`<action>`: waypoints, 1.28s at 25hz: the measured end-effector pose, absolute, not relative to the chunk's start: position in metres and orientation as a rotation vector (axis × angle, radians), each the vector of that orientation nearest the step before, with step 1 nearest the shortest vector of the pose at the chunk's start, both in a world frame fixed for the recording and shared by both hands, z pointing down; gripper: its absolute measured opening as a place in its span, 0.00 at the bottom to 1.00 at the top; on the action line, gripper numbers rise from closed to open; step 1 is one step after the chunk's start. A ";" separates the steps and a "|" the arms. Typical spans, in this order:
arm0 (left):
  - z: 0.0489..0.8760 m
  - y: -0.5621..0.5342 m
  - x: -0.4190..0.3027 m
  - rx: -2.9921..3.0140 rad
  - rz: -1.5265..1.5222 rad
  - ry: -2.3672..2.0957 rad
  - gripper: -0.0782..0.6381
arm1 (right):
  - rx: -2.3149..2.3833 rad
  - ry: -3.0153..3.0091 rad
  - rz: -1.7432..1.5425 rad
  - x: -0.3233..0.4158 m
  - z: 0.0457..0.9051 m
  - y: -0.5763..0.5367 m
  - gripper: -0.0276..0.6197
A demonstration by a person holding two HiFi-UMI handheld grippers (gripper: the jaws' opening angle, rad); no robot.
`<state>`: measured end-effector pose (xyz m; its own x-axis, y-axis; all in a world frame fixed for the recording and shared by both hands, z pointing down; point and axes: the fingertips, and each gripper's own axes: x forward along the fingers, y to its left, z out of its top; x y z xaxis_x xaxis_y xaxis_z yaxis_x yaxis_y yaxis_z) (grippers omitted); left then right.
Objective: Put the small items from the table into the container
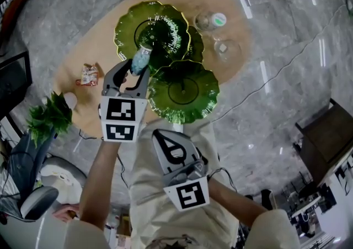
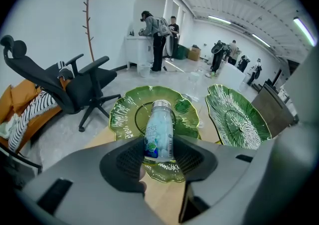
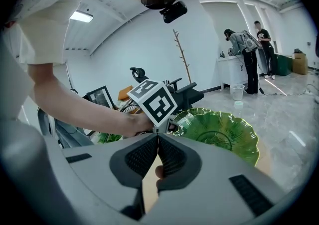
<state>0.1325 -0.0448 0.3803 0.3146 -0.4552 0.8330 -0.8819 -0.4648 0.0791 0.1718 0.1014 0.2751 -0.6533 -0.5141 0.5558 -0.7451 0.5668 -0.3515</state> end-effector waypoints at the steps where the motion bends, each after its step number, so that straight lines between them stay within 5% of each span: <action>1: 0.381 -0.046 0.133 2.053 1.041 -1.177 0.36 | 1.027 -2.411 0.810 0.172 0.275 0.100 0.05; 32: 0.377 -0.040 0.117 2.045 0.990 -1.241 0.36 | 0.998 -2.417 0.803 0.166 0.272 0.105 0.05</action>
<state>0.1169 -0.0404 0.3766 0.3044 -0.5001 0.8107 -0.9016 -0.4259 0.0757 0.1663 0.1054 0.2723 -0.6633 -0.5024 0.5546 -0.7344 0.5792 -0.3537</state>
